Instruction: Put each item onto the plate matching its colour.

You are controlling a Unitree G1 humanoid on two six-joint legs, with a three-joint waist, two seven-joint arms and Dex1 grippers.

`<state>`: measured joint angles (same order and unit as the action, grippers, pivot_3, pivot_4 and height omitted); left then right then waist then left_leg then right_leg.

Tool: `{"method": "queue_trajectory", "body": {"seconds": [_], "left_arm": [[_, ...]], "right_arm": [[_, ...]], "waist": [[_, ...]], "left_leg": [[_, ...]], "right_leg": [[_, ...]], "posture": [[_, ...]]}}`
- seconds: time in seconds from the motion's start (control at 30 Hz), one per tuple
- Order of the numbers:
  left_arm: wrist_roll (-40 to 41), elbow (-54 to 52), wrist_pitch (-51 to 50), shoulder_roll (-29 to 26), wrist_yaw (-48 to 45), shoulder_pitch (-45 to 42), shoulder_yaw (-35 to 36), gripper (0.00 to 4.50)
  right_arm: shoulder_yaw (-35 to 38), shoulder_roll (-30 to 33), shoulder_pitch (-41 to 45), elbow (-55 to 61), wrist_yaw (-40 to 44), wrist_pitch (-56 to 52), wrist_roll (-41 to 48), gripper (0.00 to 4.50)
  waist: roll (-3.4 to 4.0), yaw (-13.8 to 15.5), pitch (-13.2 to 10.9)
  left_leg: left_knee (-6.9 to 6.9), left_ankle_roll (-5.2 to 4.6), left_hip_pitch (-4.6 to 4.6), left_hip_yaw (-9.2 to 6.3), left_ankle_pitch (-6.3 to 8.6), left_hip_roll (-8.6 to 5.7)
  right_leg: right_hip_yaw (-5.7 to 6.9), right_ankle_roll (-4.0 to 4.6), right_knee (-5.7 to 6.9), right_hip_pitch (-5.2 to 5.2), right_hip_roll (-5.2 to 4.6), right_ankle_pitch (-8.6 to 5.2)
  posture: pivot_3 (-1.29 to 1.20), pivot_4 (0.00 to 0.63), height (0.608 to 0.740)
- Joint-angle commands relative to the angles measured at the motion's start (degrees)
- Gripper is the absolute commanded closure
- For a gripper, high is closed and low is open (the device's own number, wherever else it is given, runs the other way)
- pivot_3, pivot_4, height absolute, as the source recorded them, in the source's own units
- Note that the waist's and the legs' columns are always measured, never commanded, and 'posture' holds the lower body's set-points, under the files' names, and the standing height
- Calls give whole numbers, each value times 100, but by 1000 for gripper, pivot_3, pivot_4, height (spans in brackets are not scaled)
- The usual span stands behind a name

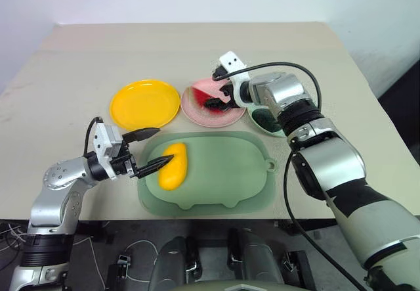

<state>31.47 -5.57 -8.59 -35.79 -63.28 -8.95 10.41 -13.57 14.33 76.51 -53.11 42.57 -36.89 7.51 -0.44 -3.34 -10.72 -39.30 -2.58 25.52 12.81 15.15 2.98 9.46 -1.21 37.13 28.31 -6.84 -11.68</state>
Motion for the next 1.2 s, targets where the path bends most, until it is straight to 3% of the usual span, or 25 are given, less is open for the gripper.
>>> {"method": "queue_trajectory", "body": {"seconds": [0.03,0.17,0.27,0.47,0.63,0.9,1.2], "left_arm": [[111,-194,-9,-86,23,12,171,0],[154,-206,-39,-117,29,13,189,0],[155,-242,-50,-114,6,69,185,0],[197,-335,-101,-156,7,204,305,0],[240,-433,-123,-202,52,316,400,0],[330,-740,-202,-180,249,585,493,0],[487,-1133,-419,-140,514,785,509,0]], "right_arm": [[245,331,-330,1490,172,-487,122,22],[708,685,-1189,3485,118,-1120,523,22],[1219,735,-2126,4983,-212,-853,740,22],[1811,827,-3745,7274,-57,-1064,1748,22],[1784,1143,-4825,8088,72,-1227,2195,22],[1761,1004,-5876,8707,-251,-659,2392,22],[1360,1245,-5996,8464,-279,-175,2107,22]], "waist": [[-1,7,0],[-1,7,1],[-2,68,1],[-3,83,2],[-6,92,4],[-7,98,3],[-8,102,4]], "left_leg": [[0,0,0,-2,0,0],[-1,0,-1,-3,0,0],[-1,1,0,-6,0,-1],[-2,3,-3,-7,-1,0],[-2,4,-8,-9,0,-1],[-2,3,-8,-11,0,-1],[-3,4,-10,-13,0,-2]], "right_leg": [[0,0,0,0,-1,0],[0,1,1,-1,-3,0],[1,1,-2,-2,-5,0],[1,2,-1,-4,-3,0],[1,4,-9,-13,-5,-2],[1,7,-12,-15,-4,-4],[2,19,-15,-19,-4,-12]], "posture": [[0,150,696],[0,150,696],[0,150,696],[0,150,696],[0,150,696],[0,150,696],[0,150,696]]}}
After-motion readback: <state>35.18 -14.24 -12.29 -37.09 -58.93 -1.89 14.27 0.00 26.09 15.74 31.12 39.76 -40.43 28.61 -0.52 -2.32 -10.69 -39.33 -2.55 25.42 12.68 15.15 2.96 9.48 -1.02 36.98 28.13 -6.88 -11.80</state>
